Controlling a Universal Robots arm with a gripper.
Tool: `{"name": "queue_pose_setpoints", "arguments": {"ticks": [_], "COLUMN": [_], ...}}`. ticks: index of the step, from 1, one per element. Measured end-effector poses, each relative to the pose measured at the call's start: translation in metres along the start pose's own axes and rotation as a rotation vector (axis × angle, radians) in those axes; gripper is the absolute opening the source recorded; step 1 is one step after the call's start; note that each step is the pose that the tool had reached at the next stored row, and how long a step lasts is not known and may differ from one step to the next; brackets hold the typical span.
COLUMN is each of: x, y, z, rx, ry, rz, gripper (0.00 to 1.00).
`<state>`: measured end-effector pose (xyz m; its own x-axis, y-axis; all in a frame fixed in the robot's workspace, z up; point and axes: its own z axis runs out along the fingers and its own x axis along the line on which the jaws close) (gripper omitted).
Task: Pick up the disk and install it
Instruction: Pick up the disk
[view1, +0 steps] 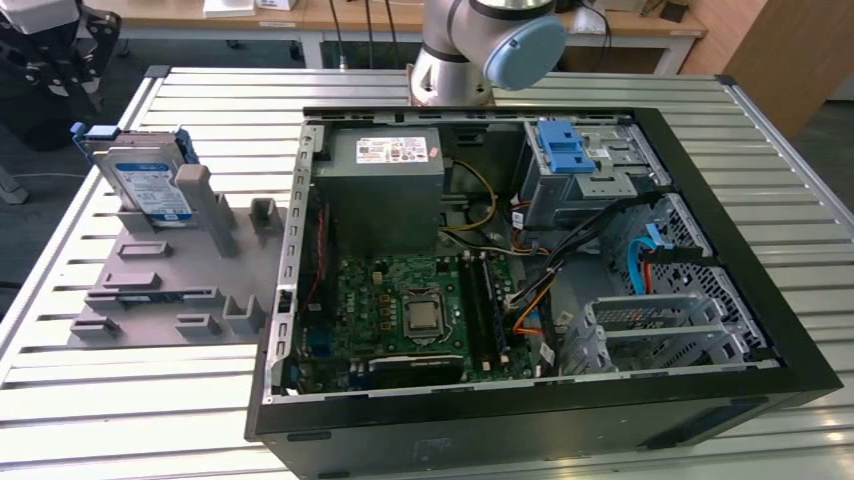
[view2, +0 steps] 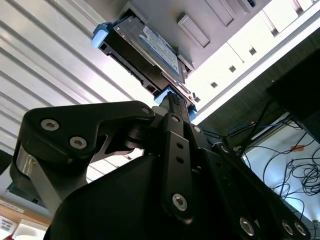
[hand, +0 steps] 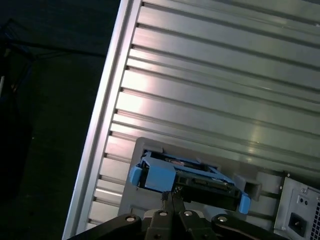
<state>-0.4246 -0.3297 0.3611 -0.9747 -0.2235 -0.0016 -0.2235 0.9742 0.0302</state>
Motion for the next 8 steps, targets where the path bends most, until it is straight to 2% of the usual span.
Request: {"name": "queue_pose_setpoints", "arguments": {"ticks": [8], "x": [0.0000], "y": [0.0000], "z": [0.0000], "rx": [-0.0001], "ry": [0.0024], "rz": [-0.080], "gripper": [0.11]}}
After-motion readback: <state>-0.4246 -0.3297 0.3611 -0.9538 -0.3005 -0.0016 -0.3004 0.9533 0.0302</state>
